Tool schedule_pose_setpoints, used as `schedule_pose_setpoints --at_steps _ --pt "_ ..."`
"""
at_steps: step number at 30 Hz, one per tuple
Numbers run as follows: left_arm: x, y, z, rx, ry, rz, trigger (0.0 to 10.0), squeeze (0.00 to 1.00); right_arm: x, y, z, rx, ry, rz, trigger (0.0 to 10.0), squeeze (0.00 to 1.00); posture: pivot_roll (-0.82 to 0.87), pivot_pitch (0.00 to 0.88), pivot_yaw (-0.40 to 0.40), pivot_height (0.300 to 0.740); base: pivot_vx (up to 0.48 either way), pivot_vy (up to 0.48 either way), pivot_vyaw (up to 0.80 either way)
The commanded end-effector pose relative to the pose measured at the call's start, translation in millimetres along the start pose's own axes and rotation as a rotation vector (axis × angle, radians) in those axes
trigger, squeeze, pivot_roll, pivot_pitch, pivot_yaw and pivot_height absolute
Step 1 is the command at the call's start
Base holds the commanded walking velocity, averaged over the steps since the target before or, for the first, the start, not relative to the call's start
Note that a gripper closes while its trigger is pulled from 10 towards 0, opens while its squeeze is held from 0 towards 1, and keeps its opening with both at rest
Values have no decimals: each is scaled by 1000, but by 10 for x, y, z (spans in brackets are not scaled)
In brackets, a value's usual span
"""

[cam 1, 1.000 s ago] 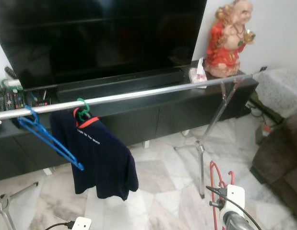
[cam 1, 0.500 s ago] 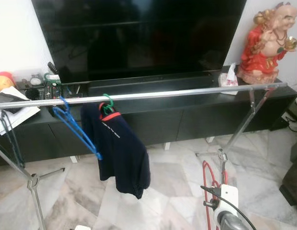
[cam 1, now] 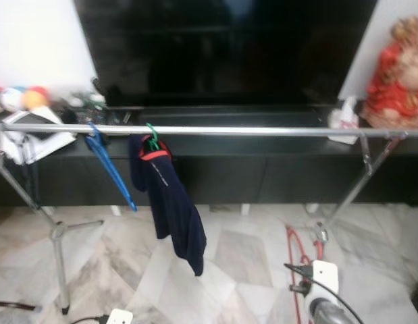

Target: Hang hanger

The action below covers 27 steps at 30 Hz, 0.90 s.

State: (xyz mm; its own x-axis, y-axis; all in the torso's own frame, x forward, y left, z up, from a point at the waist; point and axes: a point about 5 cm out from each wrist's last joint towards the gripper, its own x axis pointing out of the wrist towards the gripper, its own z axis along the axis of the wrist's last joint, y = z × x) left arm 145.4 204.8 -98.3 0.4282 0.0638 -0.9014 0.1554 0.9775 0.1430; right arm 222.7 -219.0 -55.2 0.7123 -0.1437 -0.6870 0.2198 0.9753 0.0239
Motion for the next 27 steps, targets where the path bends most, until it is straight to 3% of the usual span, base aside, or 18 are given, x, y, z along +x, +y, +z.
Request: schedule_pose_setpoints --at_steps 1,4,10,20,27 --pt "-7 -72 -108 1 40 -32 10000 0 20 100 91 -12 -41 43 10000 0 -26 0 -78 740 0 0 0" --pt "-8 -60 -105 -1 36 -27 10000 0 42 204 226 -51 -94 96 10000 0 -29 0 -80 740 0 0 0" --pt "-5 -73 -92 2 34 -34 10000 0 45 356 282 -152 -123 173 10000 0 -33 0 -83 740 0 0 0" --pt "-1 -98 -65 2 27 -38 10000 0 42 354 441 -160 -229 108 10000 0 -37 0 -89 740 0 0 0" --pt "0 -89 -61 5 27 -34 10000 0 40 466 550 -130 -284 121 10000 0 -33 0 -85 740 0 0 0"
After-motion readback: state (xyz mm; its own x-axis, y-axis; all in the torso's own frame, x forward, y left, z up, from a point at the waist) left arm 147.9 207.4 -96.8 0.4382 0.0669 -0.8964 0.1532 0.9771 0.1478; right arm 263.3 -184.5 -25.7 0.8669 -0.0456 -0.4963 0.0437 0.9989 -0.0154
